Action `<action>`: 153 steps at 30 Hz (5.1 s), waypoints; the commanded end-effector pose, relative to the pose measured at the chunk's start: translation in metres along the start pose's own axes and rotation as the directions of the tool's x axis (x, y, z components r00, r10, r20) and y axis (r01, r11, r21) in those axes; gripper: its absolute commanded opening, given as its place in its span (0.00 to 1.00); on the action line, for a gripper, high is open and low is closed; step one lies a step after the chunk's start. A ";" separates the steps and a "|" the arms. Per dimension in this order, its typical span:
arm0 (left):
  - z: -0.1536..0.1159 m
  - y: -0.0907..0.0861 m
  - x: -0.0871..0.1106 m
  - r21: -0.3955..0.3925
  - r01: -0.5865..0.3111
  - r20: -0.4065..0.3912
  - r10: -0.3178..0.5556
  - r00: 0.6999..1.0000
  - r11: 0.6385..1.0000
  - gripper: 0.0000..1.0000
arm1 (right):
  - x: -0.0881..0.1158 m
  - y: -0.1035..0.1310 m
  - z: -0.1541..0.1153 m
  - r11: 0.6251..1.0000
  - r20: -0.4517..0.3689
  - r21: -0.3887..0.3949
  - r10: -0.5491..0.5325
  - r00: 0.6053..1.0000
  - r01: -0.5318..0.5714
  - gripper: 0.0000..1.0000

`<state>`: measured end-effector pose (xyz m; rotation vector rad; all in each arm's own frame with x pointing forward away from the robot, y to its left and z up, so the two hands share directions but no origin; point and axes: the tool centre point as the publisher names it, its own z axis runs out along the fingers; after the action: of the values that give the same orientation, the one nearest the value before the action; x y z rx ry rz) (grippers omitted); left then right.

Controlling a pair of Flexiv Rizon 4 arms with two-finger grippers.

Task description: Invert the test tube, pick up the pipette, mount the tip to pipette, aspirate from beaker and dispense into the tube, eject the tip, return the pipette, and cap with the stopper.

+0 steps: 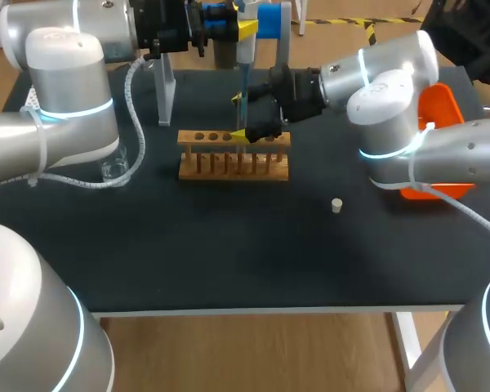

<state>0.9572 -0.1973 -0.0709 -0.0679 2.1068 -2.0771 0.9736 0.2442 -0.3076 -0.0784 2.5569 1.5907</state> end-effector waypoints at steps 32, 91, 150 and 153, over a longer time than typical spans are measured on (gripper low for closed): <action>0.001 0.000 0.001 0.001 0.000 0.005 0.000 1.000 1.000 0.00 | -0.013 0.008 0.007 0.999 -0.081 0.034 0.018 0.997 -0.015 1.00; 0.006 -0.022 0.004 -0.032 -0.030 0.002 0.030 1.000 0.999 0.00 | -0.007 0.007 0.008 0.998 -0.084 0.053 -0.020 0.996 0.025 1.00; 0.013 -0.089 0.018 -0.126 -0.114 0.015 0.116 0.993 0.986 0.00 | -0.007 0.007 0.008 0.998 -0.084 0.053 -0.020 0.996 0.025 1.00; -0.003 -0.096 0.030 -0.153 -0.120 0.045 0.128 0.991 0.981 0.00 | -0.007 0.007 0.008 0.998 -0.084 0.053 -0.020 0.996 0.025 1.00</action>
<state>0.9406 -0.2163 0.0157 0.0200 2.1653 -1.8585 0.9786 0.2555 -0.3039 -0.1653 2.6448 1.5395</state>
